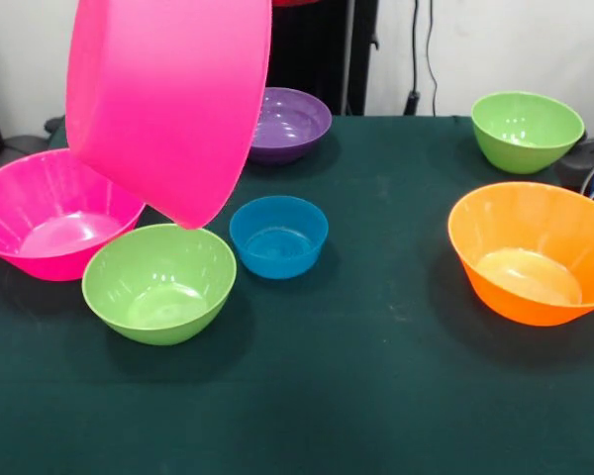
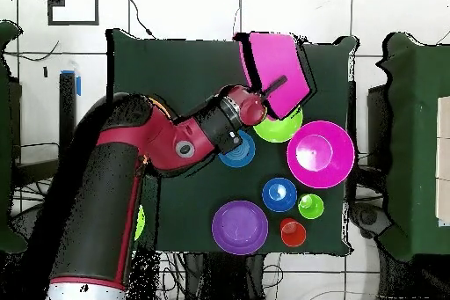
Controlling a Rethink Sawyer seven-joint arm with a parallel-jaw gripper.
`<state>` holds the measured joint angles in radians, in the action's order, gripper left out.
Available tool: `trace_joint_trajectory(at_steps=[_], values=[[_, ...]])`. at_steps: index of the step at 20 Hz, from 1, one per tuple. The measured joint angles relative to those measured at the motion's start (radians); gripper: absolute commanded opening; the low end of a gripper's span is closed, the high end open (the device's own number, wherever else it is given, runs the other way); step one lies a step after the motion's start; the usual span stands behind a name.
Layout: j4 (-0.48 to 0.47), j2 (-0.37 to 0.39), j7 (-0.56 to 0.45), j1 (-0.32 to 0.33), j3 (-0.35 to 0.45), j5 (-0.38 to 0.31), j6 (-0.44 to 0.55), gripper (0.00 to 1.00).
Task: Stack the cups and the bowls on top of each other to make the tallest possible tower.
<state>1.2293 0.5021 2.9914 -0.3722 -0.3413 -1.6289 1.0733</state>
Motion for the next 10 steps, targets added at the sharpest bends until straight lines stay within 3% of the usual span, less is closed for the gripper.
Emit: trace_joint_trajectory(at_steps=[4, 7, 10], values=[[0.003, 0.032, -0.012, 0.031, 0.001, 0.096, -0.013, 0.0], [0.003, 0.078, -0.042, 0.077, -0.002, 0.208, -0.026, 0.0], [0.003, 0.096, -0.059, 0.089, -0.009, 0.236, -0.029, 0.0]])
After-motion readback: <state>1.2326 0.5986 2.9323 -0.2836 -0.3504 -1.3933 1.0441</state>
